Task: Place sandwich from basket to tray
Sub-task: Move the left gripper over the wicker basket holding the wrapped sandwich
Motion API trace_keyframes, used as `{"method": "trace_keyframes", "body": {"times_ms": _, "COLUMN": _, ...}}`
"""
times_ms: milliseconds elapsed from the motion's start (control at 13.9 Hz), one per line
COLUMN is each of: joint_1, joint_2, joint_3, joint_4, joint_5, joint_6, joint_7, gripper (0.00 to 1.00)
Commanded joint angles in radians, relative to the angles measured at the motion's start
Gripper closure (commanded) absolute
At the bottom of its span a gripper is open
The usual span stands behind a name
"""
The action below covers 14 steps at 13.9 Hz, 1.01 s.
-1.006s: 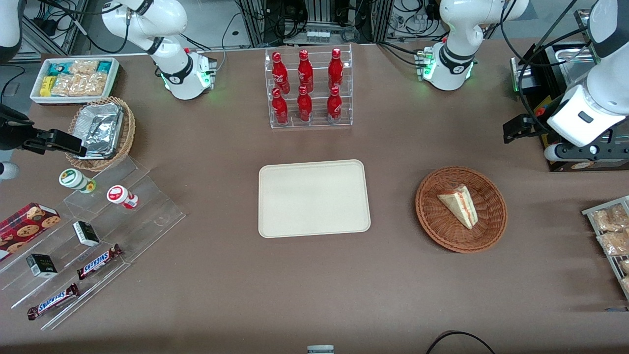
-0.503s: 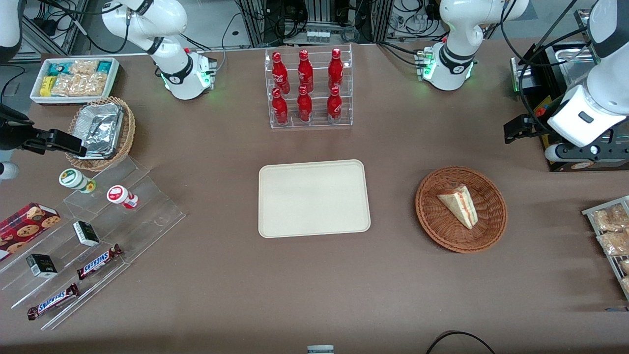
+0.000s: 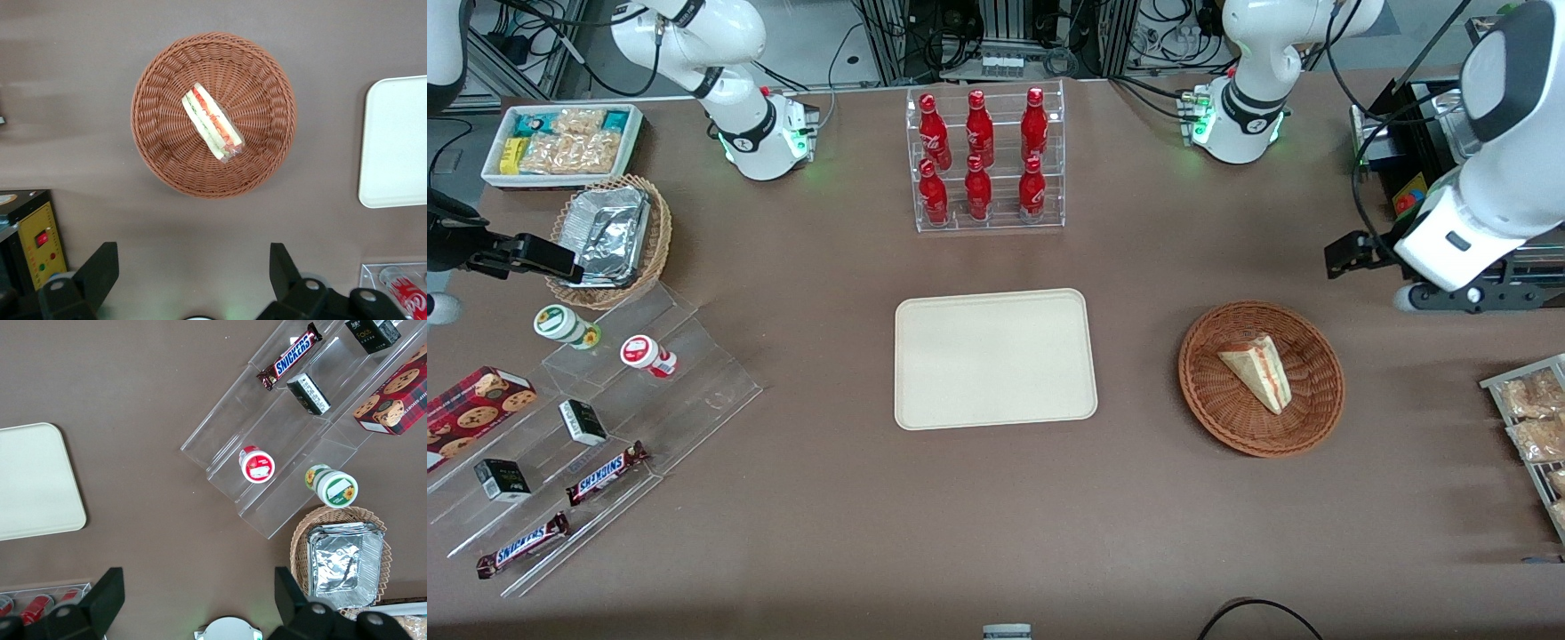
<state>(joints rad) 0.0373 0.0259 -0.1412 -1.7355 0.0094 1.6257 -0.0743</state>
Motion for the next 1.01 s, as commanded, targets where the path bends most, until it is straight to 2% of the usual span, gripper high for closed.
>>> {"method": "trace_keyframes", "body": {"times_ms": 0, "joint_1": 0.001, "joint_2": -0.012, "joint_3": 0.0, "joint_4": -0.09, "joint_5": 0.012, "joint_6": 0.092, "joint_7": 0.001, "gripper": 0.0}}
{"method": "trace_keyframes", "body": {"times_ms": 431, "joint_1": -0.002, "joint_2": -0.015, "joint_3": 0.0, "joint_4": -0.26, "joint_5": 0.012, "joint_6": 0.296, "joint_7": -0.028, "gripper": 0.0}}
{"method": "trace_keyframes", "body": {"times_ms": 719, "joint_1": -0.004, "joint_2": -0.006, "joint_3": 0.0, "joint_4": -0.321, "joint_5": 0.012, "joint_6": 0.387, "joint_7": -0.081, "gripper": 0.0}}
{"method": "trace_keyframes", "body": {"times_ms": 934, "joint_1": -0.008, "joint_2": -0.004, "joint_3": -0.004, "joint_4": -0.404, "joint_5": 0.014, "joint_6": 0.526, "joint_7": -0.226, "gripper": 0.0}}
